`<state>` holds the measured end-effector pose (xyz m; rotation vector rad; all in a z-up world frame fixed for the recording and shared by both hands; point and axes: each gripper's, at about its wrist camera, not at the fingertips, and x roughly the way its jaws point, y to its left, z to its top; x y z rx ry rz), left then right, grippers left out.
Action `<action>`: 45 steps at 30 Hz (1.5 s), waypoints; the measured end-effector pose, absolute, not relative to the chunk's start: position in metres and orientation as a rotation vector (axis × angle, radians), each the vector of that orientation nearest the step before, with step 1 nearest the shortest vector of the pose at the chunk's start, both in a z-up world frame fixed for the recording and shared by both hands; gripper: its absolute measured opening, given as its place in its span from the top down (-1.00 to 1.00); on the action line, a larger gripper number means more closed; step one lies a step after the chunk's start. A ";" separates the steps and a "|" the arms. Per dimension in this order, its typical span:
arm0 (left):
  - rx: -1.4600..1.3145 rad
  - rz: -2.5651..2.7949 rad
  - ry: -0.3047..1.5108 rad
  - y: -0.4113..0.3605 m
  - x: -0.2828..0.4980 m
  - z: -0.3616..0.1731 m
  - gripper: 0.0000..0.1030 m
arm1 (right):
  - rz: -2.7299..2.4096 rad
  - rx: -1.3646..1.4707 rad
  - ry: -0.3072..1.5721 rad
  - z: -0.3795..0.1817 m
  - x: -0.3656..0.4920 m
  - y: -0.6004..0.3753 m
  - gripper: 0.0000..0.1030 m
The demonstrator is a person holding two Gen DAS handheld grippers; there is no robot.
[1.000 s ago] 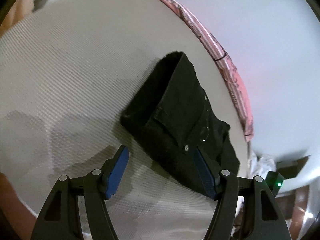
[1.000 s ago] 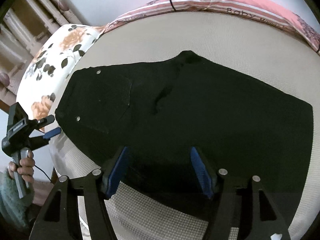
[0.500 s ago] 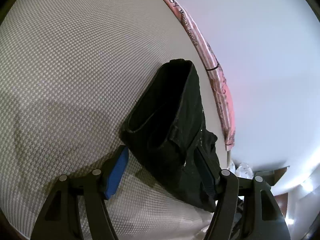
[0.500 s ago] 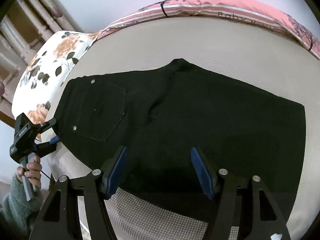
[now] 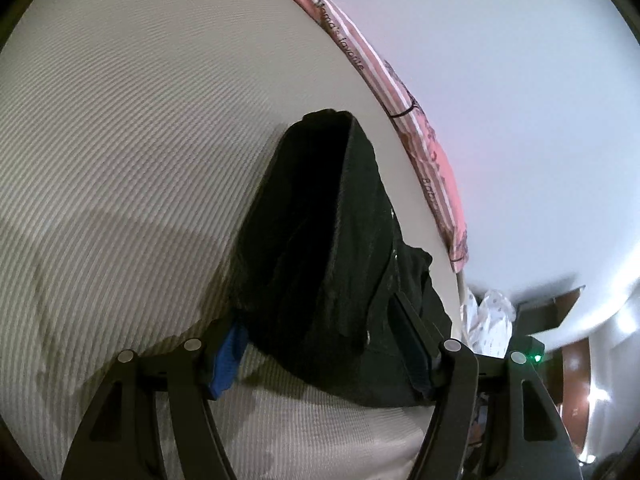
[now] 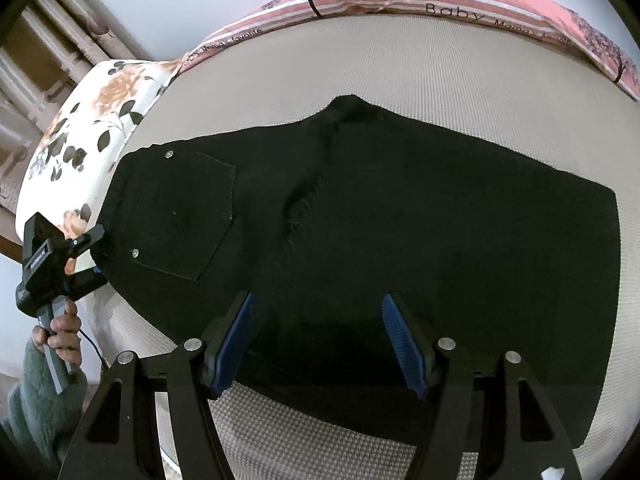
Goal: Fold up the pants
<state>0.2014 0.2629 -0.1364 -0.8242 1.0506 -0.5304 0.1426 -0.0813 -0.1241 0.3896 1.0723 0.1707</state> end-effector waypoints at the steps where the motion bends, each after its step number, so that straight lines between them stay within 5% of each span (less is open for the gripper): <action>1: -0.817 -0.533 1.052 0.261 0.206 -0.137 -0.34 | 0.171 0.392 1.075 -0.125 0.143 -0.082 -0.23; 12: -0.699 -0.512 1.048 0.238 0.237 -0.130 -0.31 | 0.139 0.412 1.050 -0.124 0.143 -0.095 -0.23; 16: -0.625 -0.464 1.082 0.227 0.240 -0.129 0.29 | 0.118 0.443 1.040 -0.125 0.143 -0.106 -0.23; 22: -0.597 -0.422 1.069 0.216 0.235 -0.102 0.58 | 0.093 0.476 1.001 -0.119 0.138 -0.127 -0.23; 35: -0.568 -0.566 0.991 0.103 0.211 0.003 0.64 | 0.010 0.640 0.910 -0.111 0.101 -0.222 -0.23; 45: -0.301 -0.714 1.065 -0.067 0.192 0.012 0.64 | -0.025 0.717 0.845 -0.114 0.065 -0.280 -0.23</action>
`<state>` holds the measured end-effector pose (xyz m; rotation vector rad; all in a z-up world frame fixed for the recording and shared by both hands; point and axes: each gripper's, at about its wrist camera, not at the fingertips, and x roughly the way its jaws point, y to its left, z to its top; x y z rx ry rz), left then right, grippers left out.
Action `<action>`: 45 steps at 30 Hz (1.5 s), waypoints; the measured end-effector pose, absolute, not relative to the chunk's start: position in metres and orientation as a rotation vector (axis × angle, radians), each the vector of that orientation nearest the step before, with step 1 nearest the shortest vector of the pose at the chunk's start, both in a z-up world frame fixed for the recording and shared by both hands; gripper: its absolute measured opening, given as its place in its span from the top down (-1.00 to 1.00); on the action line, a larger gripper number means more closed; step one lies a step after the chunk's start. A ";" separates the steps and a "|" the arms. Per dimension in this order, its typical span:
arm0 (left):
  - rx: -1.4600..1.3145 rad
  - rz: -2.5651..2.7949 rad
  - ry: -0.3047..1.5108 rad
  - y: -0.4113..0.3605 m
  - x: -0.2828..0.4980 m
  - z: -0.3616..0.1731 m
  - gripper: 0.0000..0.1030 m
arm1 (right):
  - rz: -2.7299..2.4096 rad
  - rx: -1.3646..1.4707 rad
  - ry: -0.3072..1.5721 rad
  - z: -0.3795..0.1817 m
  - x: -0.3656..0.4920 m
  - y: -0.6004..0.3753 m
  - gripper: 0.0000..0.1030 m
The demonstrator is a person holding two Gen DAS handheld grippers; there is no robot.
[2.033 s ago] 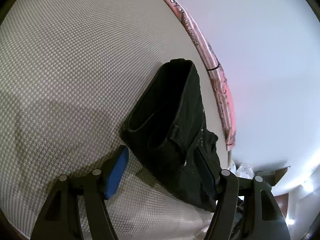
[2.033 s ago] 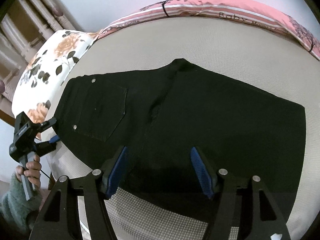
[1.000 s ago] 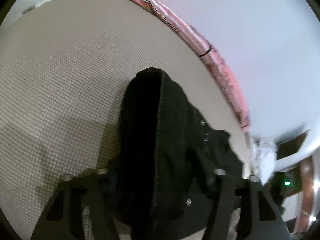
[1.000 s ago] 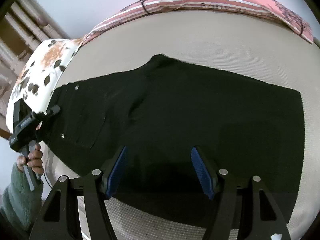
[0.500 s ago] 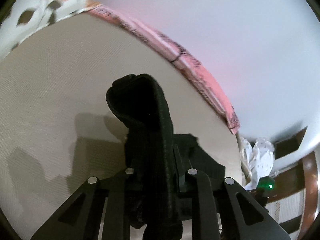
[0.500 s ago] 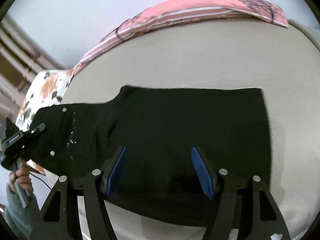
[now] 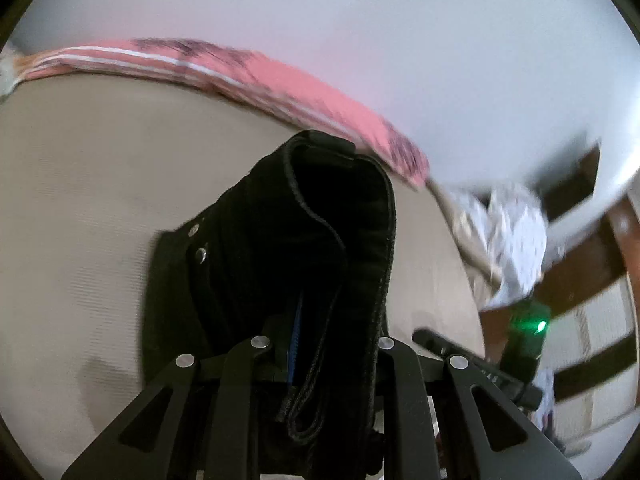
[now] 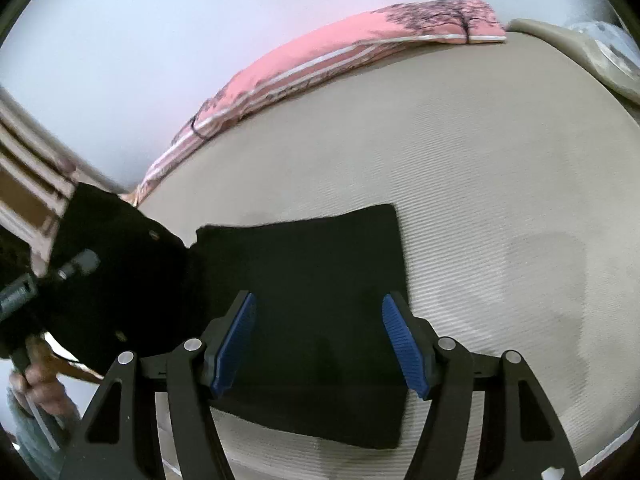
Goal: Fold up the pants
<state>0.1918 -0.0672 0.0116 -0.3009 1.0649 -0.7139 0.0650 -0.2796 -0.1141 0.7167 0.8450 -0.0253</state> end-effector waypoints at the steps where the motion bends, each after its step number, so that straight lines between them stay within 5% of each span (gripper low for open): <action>1: -0.271 -0.728 1.079 -0.085 0.189 0.006 0.64 | -0.033 0.733 0.836 -0.117 0.062 -0.285 -0.23; 12: 0.078 -0.659 1.109 -0.192 0.152 -0.079 0.60 | -0.047 0.820 0.816 -0.131 0.052 -0.309 -0.23; 19: 0.108 -0.711 1.081 -0.201 0.140 -0.070 -0.17 | -0.020 0.837 0.826 -0.135 0.054 -0.310 -0.23; 24: 0.095 -0.785 1.028 -0.196 0.126 -0.049 -0.30 | 0.003 0.851 0.820 -0.137 0.055 -0.312 -0.24; 34: 0.088 -0.470 0.961 -0.098 0.155 -0.040 -0.33 | 0.230 0.901 0.925 -0.166 0.088 -0.297 -0.25; 45: 0.000 -0.307 1.034 -0.034 0.169 -0.076 -0.33 | 0.348 0.881 0.922 -0.184 0.119 -0.295 0.02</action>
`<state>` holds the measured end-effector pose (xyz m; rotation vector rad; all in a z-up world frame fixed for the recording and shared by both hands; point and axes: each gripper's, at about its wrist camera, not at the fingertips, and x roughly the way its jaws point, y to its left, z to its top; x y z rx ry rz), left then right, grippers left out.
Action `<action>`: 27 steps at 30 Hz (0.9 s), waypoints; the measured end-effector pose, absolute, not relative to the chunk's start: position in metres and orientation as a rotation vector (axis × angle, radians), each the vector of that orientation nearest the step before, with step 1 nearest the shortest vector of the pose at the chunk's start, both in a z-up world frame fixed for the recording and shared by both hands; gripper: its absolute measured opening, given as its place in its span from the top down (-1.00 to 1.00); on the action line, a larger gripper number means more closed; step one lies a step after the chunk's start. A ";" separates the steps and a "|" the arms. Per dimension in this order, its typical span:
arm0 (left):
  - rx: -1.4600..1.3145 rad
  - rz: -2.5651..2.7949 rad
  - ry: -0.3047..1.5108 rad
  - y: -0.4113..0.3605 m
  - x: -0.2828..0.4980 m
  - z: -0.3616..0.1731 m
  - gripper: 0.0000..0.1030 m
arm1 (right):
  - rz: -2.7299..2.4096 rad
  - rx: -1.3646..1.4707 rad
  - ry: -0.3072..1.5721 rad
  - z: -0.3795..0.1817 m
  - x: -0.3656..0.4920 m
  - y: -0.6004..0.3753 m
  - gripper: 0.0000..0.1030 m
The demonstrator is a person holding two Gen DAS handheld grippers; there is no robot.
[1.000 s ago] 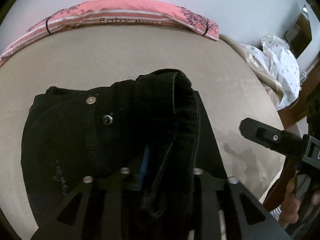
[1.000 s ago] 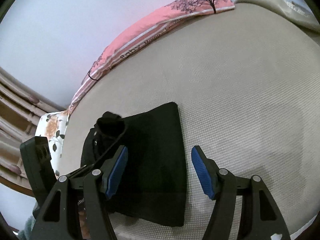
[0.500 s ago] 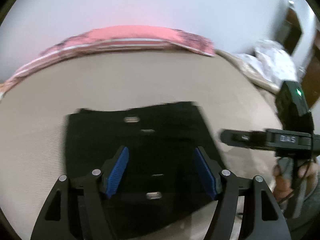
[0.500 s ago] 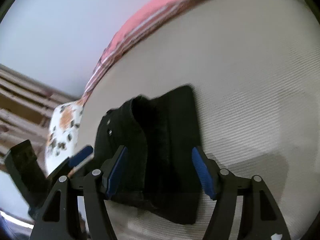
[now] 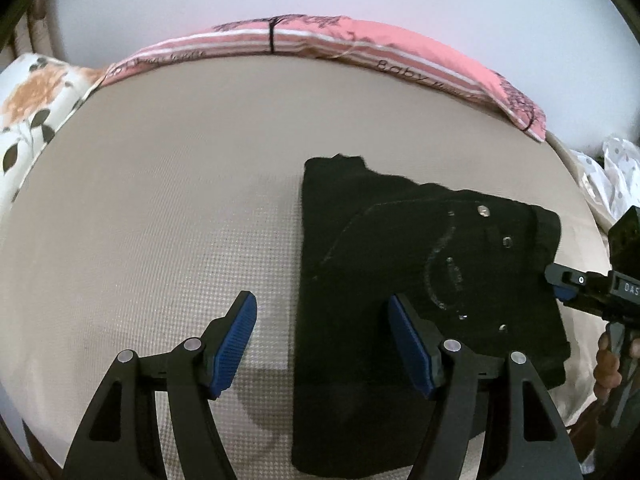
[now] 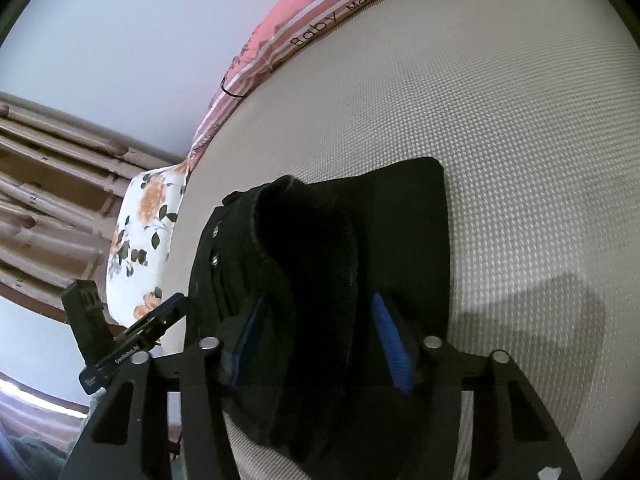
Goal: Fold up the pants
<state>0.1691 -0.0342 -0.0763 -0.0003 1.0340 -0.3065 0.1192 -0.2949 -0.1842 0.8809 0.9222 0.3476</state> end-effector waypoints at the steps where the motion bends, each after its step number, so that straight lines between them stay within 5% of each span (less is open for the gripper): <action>1: -0.008 -0.304 1.043 -0.032 0.170 -0.079 -0.33 | 0.359 0.881 0.915 -0.185 0.121 -0.296 0.03; 9: -0.019 -0.298 1.069 -0.037 0.176 -0.086 -0.34 | 0.476 0.838 0.914 -0.187 0.137 -0.284 0.20; 22: -0.034 -0.281 1.069 -0.036 0.180 -0.085 -0.40 | 0.427 0.932 0.860 -0.171 0.132 -0.279 0.82; 27: -0.029 -0.294 1.035 -0.038 0.179 -0.073 -0.40 | 0.380 0.909 0.790 -0.138 0.115 -0.291 0.83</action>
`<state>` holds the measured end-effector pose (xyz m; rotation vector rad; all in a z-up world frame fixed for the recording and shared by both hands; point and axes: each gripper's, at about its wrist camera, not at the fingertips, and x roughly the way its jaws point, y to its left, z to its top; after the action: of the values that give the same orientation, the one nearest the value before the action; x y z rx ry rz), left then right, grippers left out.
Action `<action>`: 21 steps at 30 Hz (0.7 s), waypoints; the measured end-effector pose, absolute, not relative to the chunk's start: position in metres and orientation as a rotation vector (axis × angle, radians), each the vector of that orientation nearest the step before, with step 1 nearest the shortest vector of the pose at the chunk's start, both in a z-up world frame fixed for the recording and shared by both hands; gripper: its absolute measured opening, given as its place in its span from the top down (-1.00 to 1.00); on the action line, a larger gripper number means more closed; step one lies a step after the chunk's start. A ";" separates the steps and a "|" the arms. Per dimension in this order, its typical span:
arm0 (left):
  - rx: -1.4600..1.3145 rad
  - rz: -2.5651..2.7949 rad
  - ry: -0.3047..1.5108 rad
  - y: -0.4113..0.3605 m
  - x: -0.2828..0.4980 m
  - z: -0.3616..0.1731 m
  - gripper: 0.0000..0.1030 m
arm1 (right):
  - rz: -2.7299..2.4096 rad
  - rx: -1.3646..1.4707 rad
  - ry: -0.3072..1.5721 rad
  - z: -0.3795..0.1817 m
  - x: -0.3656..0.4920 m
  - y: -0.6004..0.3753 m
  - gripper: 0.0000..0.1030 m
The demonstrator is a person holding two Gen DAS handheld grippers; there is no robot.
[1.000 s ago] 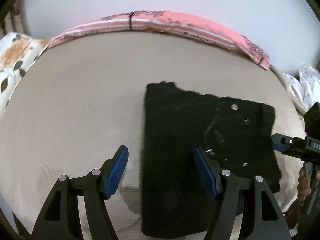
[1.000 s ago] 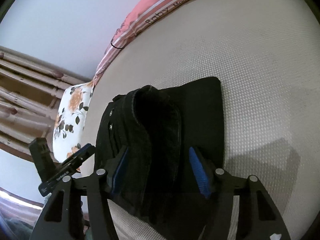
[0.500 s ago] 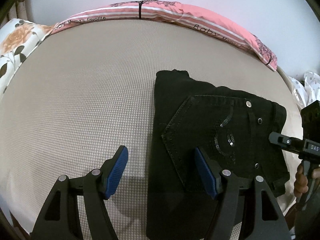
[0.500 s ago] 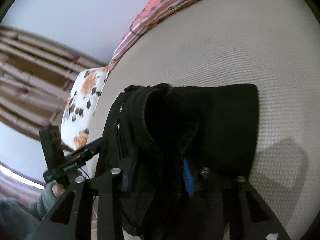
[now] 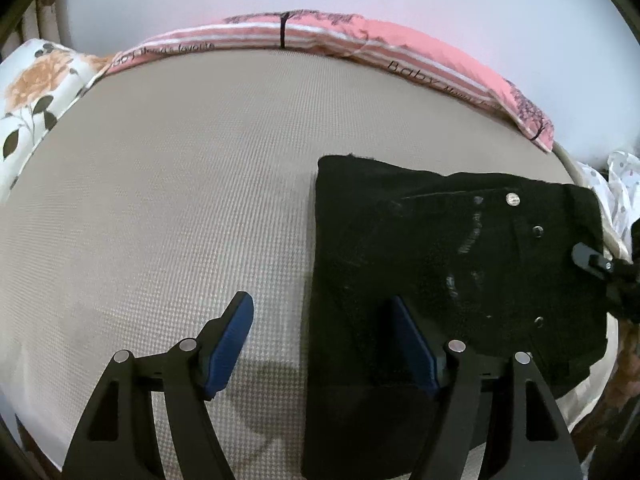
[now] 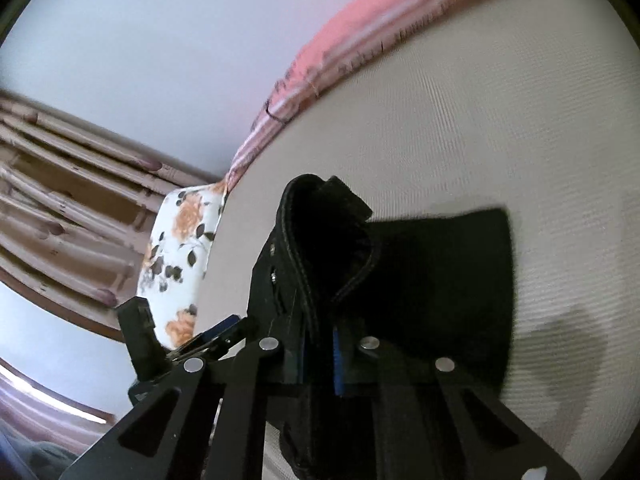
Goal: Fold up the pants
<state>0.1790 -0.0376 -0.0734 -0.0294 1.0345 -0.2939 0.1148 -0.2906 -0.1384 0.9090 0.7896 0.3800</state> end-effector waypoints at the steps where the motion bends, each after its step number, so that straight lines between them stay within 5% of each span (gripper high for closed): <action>1: -0.028 -0.297 1.031 -0.039 0.179 -0.072 -0.40 | 0.362 0.915 0.781 -0.136 0.112 -0.296 0.83; 11: 0.056 -0.318 1.062 -0.056 0.182 -0.090 -0.40 | 0.199 1.044 0.876 -0.197 0.104 -0.326 0.78; 14: 0.100 -0.314 1.058 -0.062 0.182 -0.099 -0.42 | 0.189 0.993 0.902 -0.186 0.107 -0.321 0.52; 21: 0.126 -0.303 1.051 -0.065 0.177 -0.099 -0.45 | 0.120 0.886 0.926 -0.162 0.077 -0.313 0.51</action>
<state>0.1768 -0.0648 -0.0991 0.1256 1.0513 -0.3035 0.0768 -0.3133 -0.1617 0.8861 0.9260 0.1204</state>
